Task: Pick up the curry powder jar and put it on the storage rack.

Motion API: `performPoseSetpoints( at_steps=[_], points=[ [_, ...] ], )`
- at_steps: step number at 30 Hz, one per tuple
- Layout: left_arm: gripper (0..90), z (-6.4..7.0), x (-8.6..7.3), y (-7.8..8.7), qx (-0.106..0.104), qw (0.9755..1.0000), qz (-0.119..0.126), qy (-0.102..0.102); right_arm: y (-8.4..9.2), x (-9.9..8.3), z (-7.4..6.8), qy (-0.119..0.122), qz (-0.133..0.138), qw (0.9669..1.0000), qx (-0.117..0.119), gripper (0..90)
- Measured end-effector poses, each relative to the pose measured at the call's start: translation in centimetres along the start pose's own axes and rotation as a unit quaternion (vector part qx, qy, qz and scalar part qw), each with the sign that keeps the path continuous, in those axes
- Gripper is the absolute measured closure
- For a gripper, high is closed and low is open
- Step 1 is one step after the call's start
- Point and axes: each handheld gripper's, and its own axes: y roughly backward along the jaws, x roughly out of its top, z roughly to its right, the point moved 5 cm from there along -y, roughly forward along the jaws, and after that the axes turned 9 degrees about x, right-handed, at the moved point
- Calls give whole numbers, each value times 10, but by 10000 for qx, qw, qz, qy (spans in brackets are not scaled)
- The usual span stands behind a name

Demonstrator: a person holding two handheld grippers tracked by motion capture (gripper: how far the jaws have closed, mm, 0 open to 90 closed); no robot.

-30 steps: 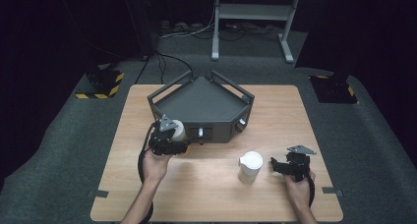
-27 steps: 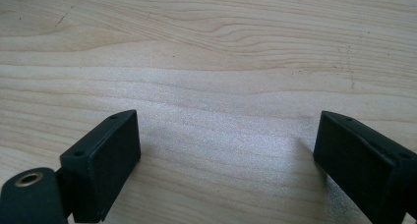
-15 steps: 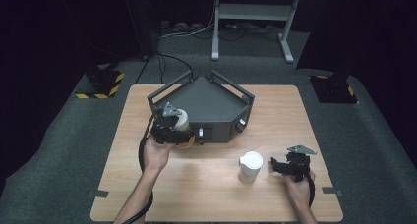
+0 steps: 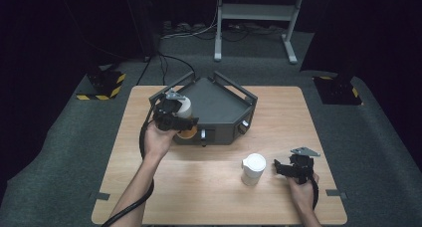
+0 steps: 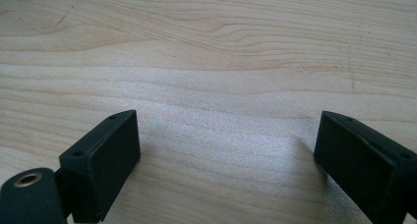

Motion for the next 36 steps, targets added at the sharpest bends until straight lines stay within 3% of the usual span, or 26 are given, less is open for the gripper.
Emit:
performPoseSetpoints(
  at_steps=[10, 14, 21, 36],
  points=[
    [323, -11, 18, -12, 167, 9997, -52, 144, 0, 0, 0, 6, -4, 10000, 4, 91],
    [323, -11, 25, -20, 273, 9995, -139, 115, 0, 0, 0, 8, -4, 10000, 5, 90],
    [324, -16, 34, -33, 359, 9988, -183, 270, 0, 0, 0, 8, -5, 10000, 7, 89],
    [324, -13, 47, -56, 518, 9976, -346, 302, 0, 0, 0, 14, -4, 10000, 16, 87]
  ],
)
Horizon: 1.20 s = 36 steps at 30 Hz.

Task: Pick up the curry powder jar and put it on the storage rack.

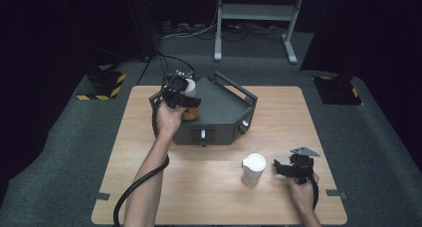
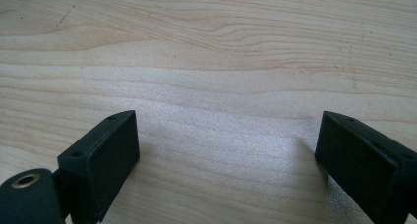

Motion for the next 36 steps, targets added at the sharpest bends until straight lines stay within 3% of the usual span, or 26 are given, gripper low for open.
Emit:
performPoseSetpoints(
  at_steps=[36],
  points=[
    [326, -3, -3, -11, 29, 9999, -91, 35, 0, 0, 0, 4, -1, 10000, -2, 87]
  ],
)
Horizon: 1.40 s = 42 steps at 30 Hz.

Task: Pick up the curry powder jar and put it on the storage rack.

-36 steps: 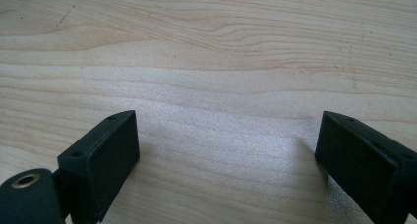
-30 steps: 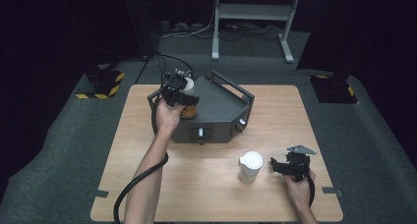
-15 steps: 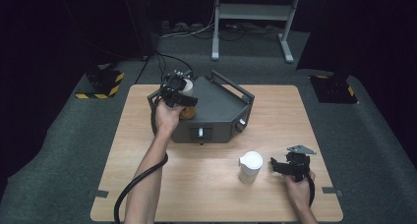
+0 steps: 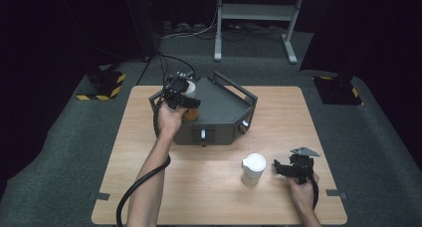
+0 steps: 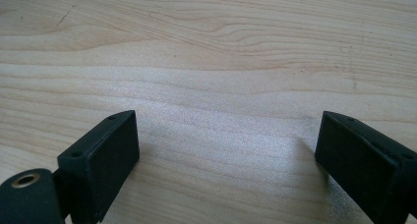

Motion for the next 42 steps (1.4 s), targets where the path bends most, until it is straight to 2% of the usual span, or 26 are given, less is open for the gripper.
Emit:
performPoseSetpoints(
  at_steps=[19, 20, 22, 28, 36, 42],
  points=[
    [318, 0, -8, -1, 17, 9998, 185, 16, 0, 0, 0, 1, -5, 10000, -3, 86],
    [310, 0, -8, -2, 33, 9999, 166, 16, 0, 0, 0, 1, -5, 10000, -2, 86],
    [239, 1, -10, -3, 104, 9998, 191, 34, 0, 0, 0, -1, -5, 10000, -2, 86],
    [99, 2, -14, -2, 134, 9996, 244, 46, 0, 0, 0, 0, -5, 10000, -2, 86],
    [31, 0, -26, 6, 122, 9990, 407, 140, 0, 0, 0, 0, -5, 10000, -3, 86],
    [20, -1, -45, 25, 129, 9970, 742, 201, 0, 0, 0, 1, -6, 10000, -3, 86]
  ],
)
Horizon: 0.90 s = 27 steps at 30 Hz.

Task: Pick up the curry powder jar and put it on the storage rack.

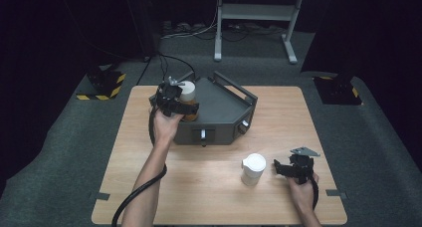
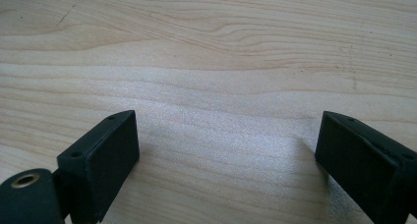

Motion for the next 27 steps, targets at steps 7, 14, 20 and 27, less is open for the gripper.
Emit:
performPoseSetpoints(
  at_steps=[7, 14, 20, 27],
  points=[
    [26, -6, -17, 19, -2, 9999, 99, 29, 0, 0, 0, -1, -1, 10000, -1, 86],
    [30, -6, -35, 29, -32, 9999, 158, 55, 0, 0, 0, 0, -2, 10000, -2, 86],
    [33, 0, -50, 32, -61, 9998, 167, -30, 0, 0, 0, -2, -3, 10000, -6, 85],
    [36, 3, -68, 32, -182, 9997, 177, -13, 0, 0, 0, -3, -3, 10000, -8, 86]
  ],
)
